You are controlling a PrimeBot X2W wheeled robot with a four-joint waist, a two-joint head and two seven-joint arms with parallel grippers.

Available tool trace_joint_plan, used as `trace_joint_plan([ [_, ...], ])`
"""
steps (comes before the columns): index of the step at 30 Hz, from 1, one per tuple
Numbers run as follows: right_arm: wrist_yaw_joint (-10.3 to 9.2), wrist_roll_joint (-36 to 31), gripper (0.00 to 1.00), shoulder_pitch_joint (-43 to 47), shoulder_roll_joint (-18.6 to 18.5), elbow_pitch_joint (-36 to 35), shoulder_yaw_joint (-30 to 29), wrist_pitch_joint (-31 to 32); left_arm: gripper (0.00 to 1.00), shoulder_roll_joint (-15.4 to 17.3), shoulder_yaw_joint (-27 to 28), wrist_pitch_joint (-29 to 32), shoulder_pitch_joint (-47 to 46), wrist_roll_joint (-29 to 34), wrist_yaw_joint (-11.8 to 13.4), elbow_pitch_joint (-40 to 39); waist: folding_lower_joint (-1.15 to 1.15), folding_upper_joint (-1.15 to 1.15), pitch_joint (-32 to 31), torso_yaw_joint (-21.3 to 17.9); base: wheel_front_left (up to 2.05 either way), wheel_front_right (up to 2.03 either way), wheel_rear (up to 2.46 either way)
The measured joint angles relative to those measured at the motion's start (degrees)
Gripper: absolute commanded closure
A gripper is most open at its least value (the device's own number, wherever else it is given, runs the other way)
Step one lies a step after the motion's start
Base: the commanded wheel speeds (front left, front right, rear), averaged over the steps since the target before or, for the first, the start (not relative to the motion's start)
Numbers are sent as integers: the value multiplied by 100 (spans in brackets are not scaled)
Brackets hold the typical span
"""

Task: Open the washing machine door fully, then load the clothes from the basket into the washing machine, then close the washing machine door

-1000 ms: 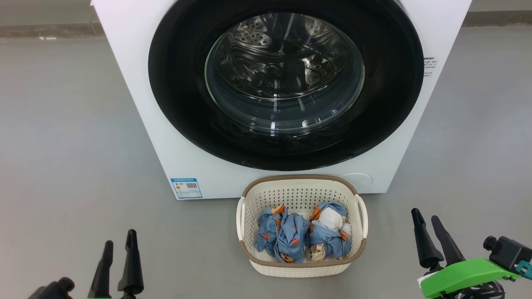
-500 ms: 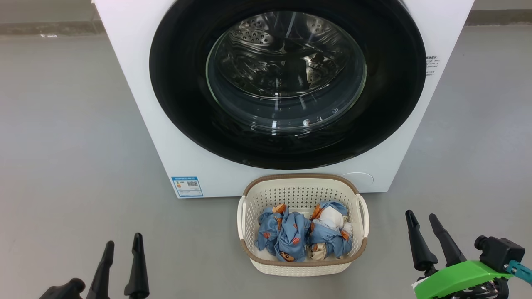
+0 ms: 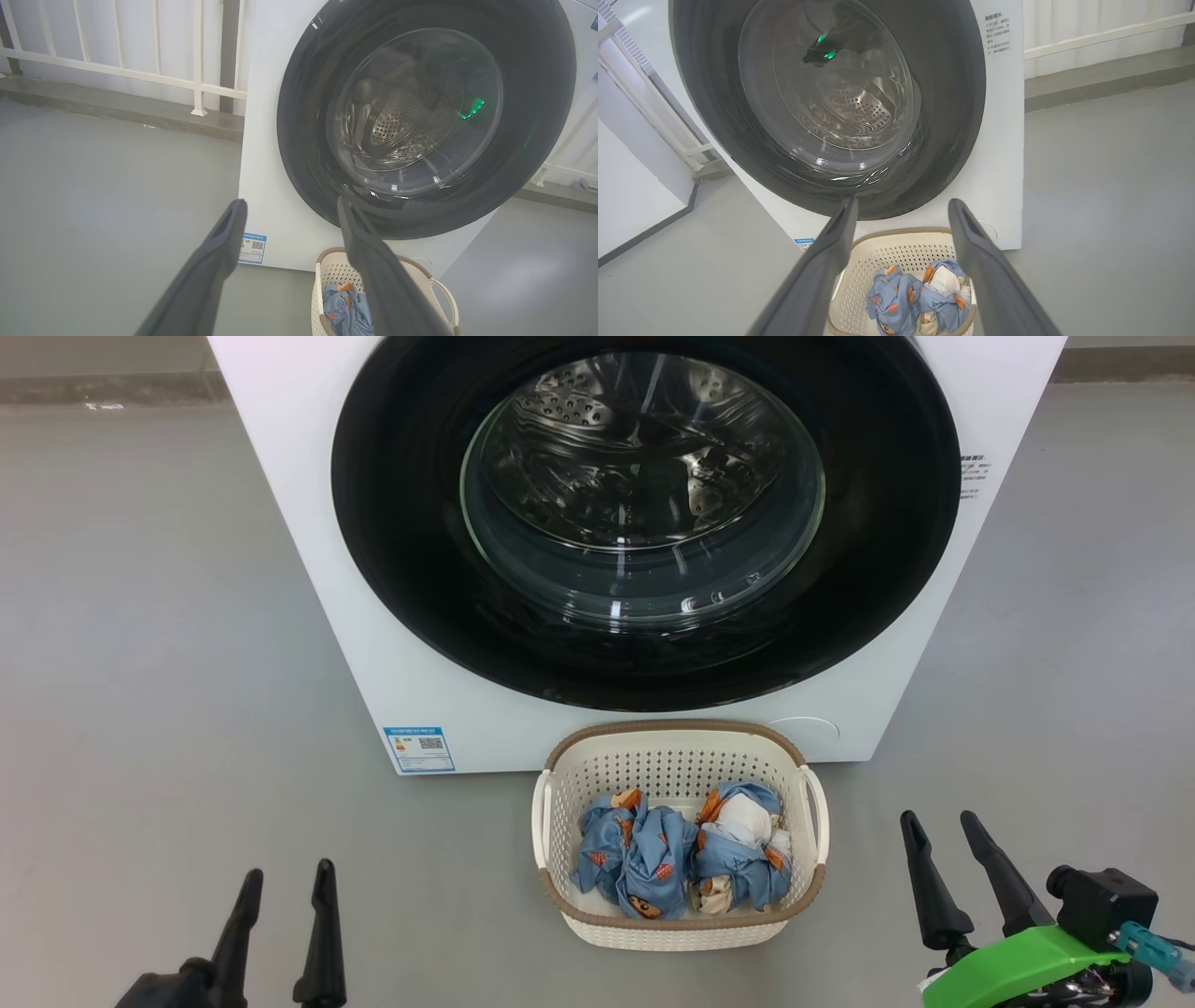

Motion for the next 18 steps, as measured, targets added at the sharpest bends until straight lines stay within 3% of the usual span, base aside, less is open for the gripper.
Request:
trace_joint_plan([
  [11,1,-693,0,0,23,1,-10,-130,0,0,29,-155,-1,789,-11,27,0,0,-13,-15,0,0,0],
  [18,1,-818,0,0,37,3,-101,-151,0,-3,75,-171,-1,858,-11,112,0,0,-25,-29,0,0,0],
])
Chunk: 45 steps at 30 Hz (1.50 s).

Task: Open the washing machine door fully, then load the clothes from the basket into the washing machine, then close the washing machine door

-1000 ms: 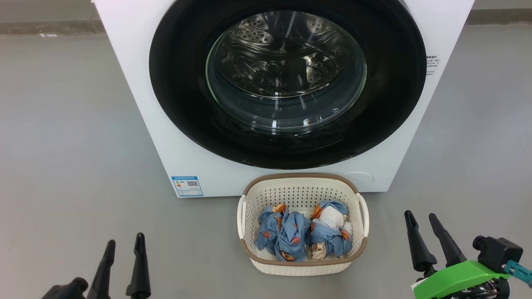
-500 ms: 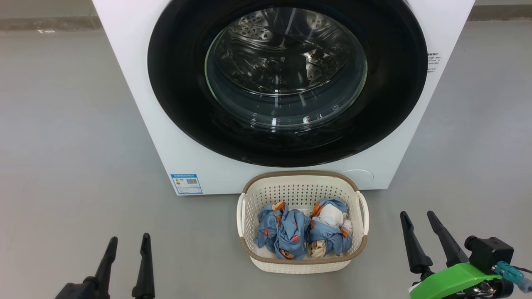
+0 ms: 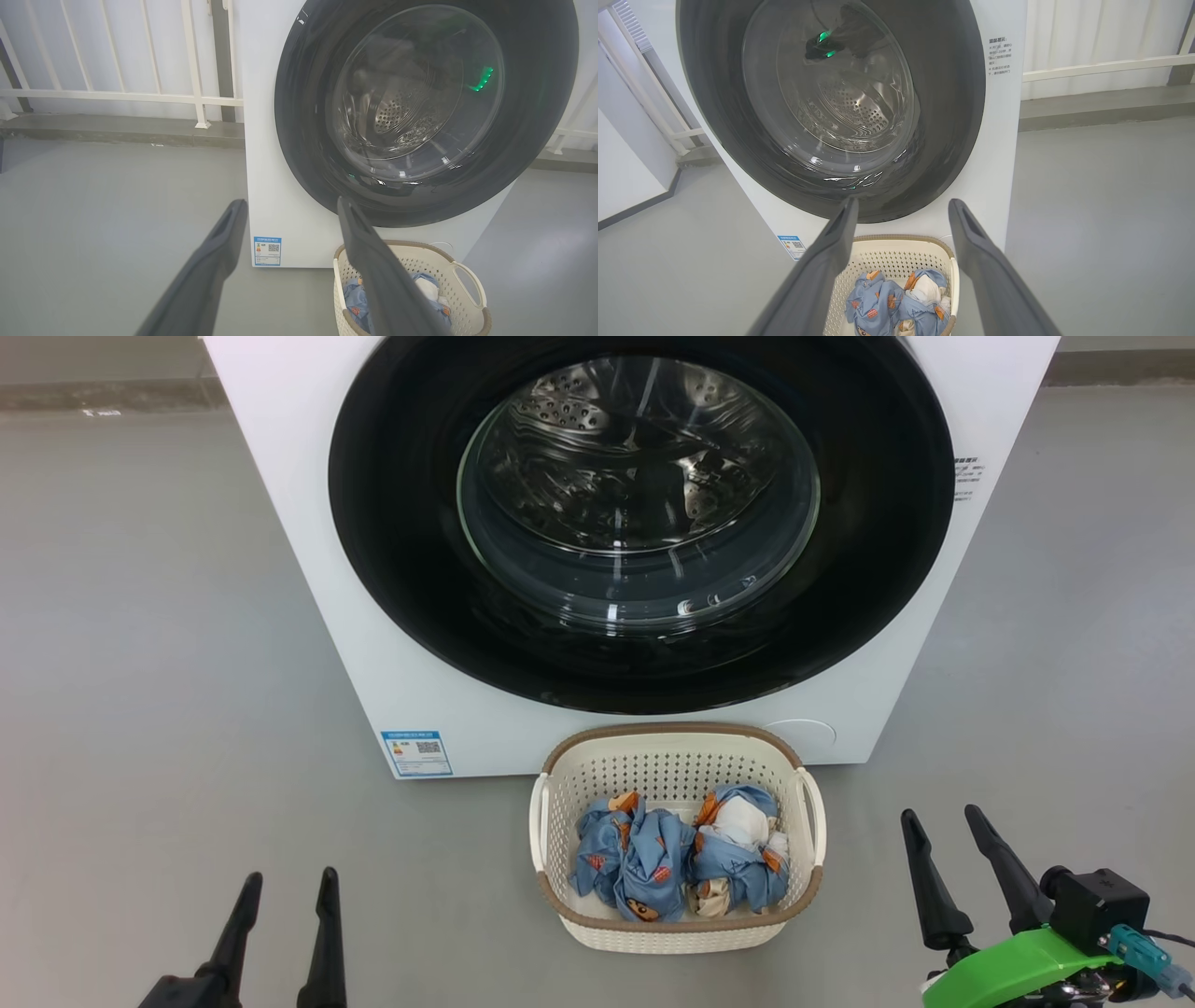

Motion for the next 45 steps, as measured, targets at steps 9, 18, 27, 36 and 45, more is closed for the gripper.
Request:
trace_joint_plan([
  [9,0,0,0,1,10,35,-65,0,0,-13,74,0,-2,-7,0,120,0,0,-16,-28,0,0,0],
  [18,0,0,0,1,30,34,-93,0,0,-13,126,0,-8,65,0,232,0,0,38,-49,13,13,-25],
  [27,0,-1,0,0,81,33,-107,0,0,-9,140,0,-62,137,0,243,0,0,109,-90,78,78,-155],
  [36,0,-1,0,-15,85,32,-185,0,0,-14,118,0,-146,135,0,252,0,0,178,-110,122,122,-245],
  [45,0,-1,0,-24,87,32,-185,0,0,-15,115,0,-150,67,0,247,0,0,210,-130,123,123,-246],
])
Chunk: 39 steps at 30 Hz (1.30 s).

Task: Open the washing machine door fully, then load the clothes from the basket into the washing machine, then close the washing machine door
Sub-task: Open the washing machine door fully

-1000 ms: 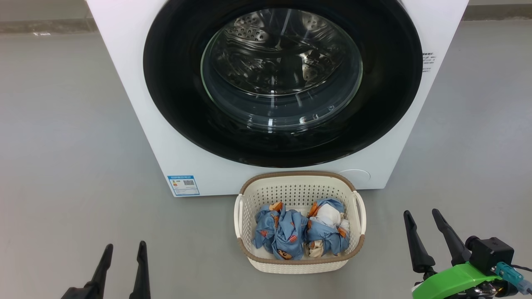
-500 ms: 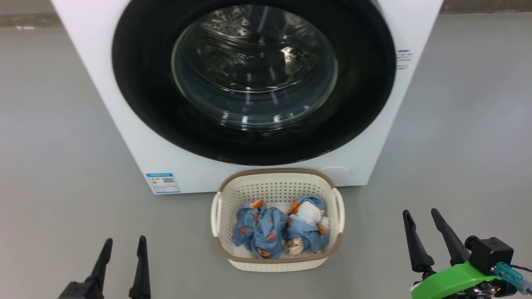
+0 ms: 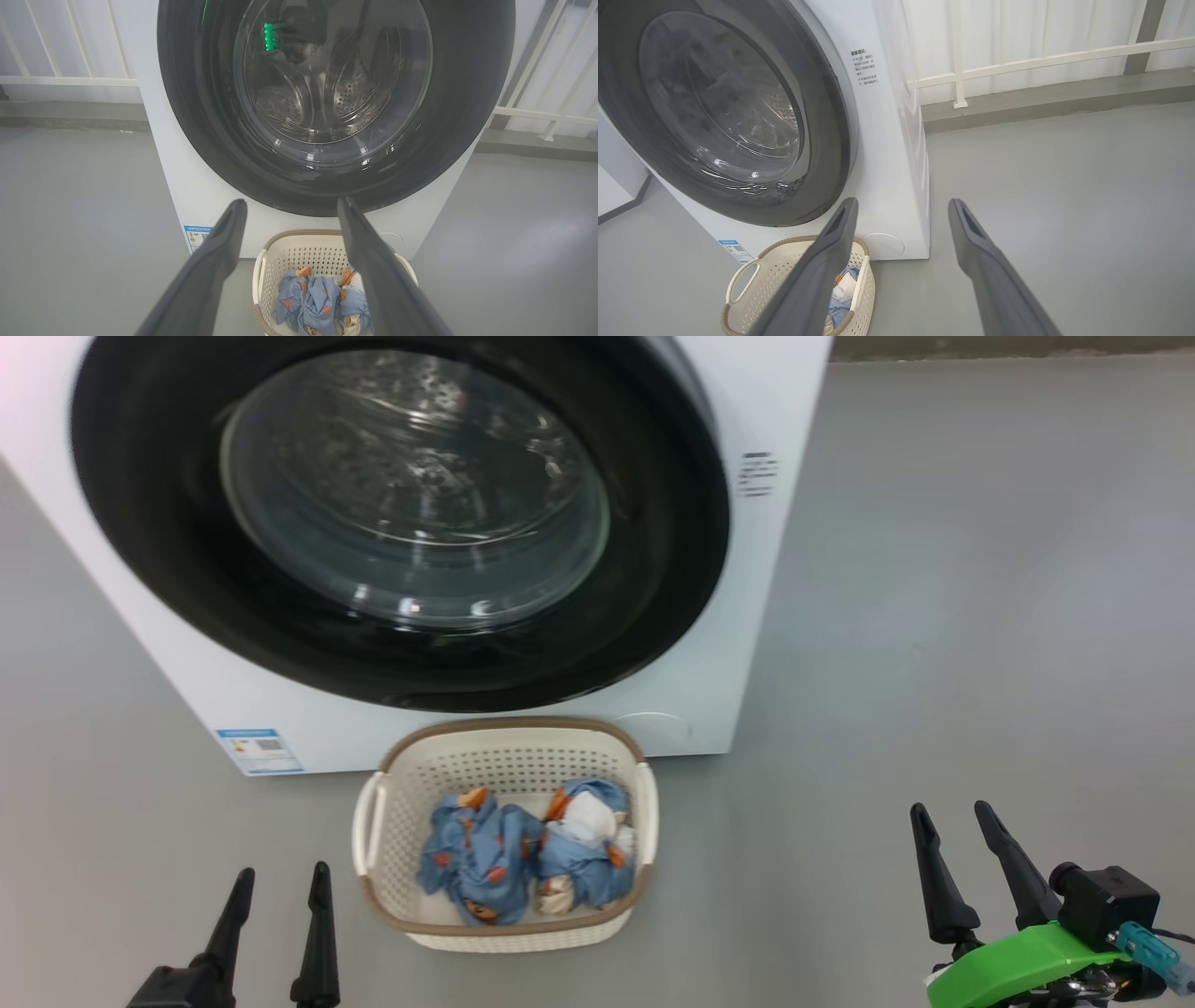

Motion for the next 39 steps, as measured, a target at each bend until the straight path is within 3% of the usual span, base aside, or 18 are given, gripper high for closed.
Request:
trace_joint_plan([
  [7,0,0,0,-26,-2,1,-2,0,0,-7,-120,-1,-88,-527,0,-41,0,0,-6,0,113,113,-227],
  [22,0,19,0,-25,-2,2,-3,0,0,12,-188,-1,-88,-589,-33,0,0,0,-95,22,35,35,-69],
  [23,0,26,19,-25,1,3,-4,0,0,13,-188,0,-88,-589,-33,0,0,0,-96,24,0,0,0],
  [24,0,52,53,-26,7,9,-4,0,0,13,-189,0,-87,-590,-33,0,0,0,-98,27,0,0,0],
  [26,0,126,89,-46,30,9,-1,0,0,11,-194,-1,-83,-590,-33,0,0,0,-94,28,0,0,0],
  [27,0,154,100,-89,44,9,5,0,0,8,-196,0,-82,-593,-33,0,0,0,-88,26,0,0,0],
  [39,0,1802,100,-1484,148,-509,-77,-20,0,-69,-323,-1,-118,-641,-33,-1,0,0,113,126,0,0,0],
])
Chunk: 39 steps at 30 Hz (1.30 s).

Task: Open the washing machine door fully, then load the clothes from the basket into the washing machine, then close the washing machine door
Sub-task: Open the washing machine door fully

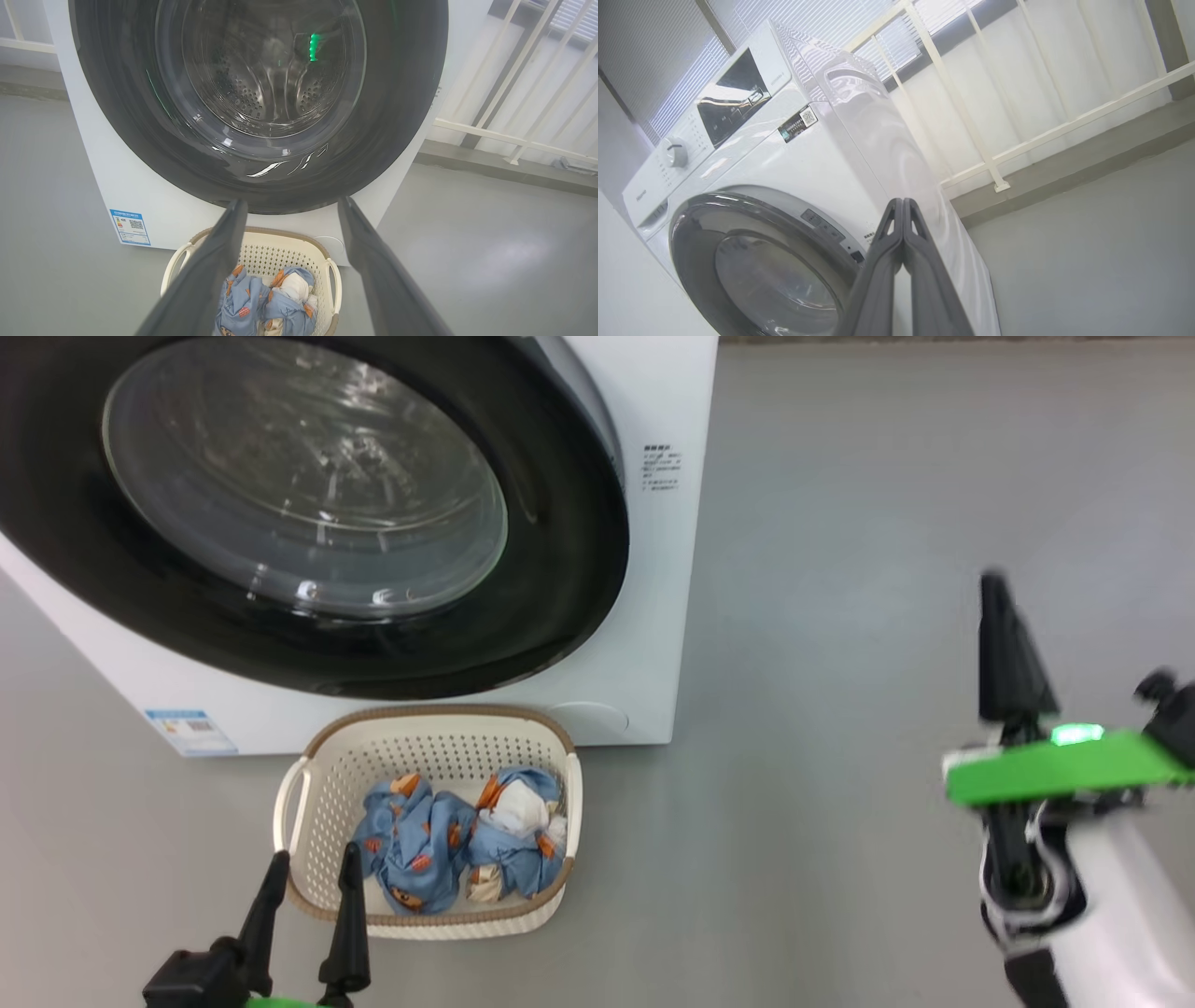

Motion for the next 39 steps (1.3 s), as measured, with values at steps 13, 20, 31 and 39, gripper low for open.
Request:
trace_joint_plan([
  [13,0,1970,100,-1707,-547,211,485,-11,0,-59,-134,0,-444,-60,0,-111,0,0,526,391,0,0,0],
  [20,0,3729,100,-2693,-1412,561,1678,238,0,-69,-253,-7,-698,-122,0,-170,0,0,891,686,0,0,0],
  [31,0,4888,100,-3886,-1969,602,2503,1636,0,-88,-461,-8,-1163,-443,0,-254,0,0,1588,1022,0,0,0],
  [39,0,5136,100,-4382,-2096,602,2648,2499,0,-100,-569,-8,-1421,-594,0,-311,0,0,2024,1255,0,0,0],
])
